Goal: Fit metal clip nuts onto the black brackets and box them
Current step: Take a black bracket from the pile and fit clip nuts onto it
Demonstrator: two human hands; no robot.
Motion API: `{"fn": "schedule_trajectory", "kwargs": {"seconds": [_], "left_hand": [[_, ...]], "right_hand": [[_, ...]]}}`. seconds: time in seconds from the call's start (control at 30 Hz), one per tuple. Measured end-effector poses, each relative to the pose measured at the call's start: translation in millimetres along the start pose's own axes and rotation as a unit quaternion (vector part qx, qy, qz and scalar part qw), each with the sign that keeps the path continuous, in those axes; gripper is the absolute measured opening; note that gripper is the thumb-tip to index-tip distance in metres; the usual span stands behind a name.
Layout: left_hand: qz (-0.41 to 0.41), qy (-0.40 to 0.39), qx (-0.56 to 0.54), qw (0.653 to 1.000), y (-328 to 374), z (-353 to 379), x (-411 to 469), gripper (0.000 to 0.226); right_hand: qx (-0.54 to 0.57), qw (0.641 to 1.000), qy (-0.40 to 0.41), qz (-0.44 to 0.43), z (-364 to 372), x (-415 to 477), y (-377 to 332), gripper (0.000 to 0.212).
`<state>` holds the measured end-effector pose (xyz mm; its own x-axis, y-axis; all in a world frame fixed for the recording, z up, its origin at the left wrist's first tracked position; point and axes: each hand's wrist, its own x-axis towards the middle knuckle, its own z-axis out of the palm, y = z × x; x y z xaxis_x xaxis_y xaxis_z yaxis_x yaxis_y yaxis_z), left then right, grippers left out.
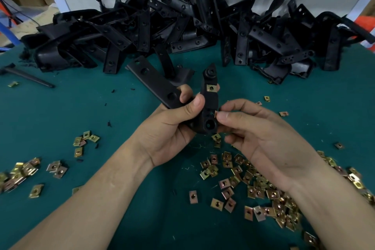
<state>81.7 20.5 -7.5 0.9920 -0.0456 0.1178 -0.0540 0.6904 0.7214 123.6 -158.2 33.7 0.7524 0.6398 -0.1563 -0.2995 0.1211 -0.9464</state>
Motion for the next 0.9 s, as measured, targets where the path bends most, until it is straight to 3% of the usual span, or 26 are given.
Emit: {"fn": "schedule_trajectory", "kwargs": {"seconds": [0.17, 0.4, 0.57, 0.9], "left_hand": [[0.003, 0.039, 0.001, 0.999, 3, 1, 1, 0.03], [0.024, 0.076, -0.136, 0.987, 11, -1, -2, 0.026], [0.014, 0.017, -0.022, 1.0, 2, -1, -1, 0.029], [0.021, -0.002, 0.003, 1.0, 3, -4, 0, 0.032]], "right_hand": [[-0.107, 0.992, 0.026, -0.067, -2, 1, 3, 0.025], [-0.104, 0.985, 0.103, -0.096, -9, 2, 1, 0.021], [-0.076, 0.992, 0.061, -0.074, 7, 0, 8, 0.021], [-0.054, 0.995, 0.062, -0.064, 11, -1, 9, 0.024]]}}
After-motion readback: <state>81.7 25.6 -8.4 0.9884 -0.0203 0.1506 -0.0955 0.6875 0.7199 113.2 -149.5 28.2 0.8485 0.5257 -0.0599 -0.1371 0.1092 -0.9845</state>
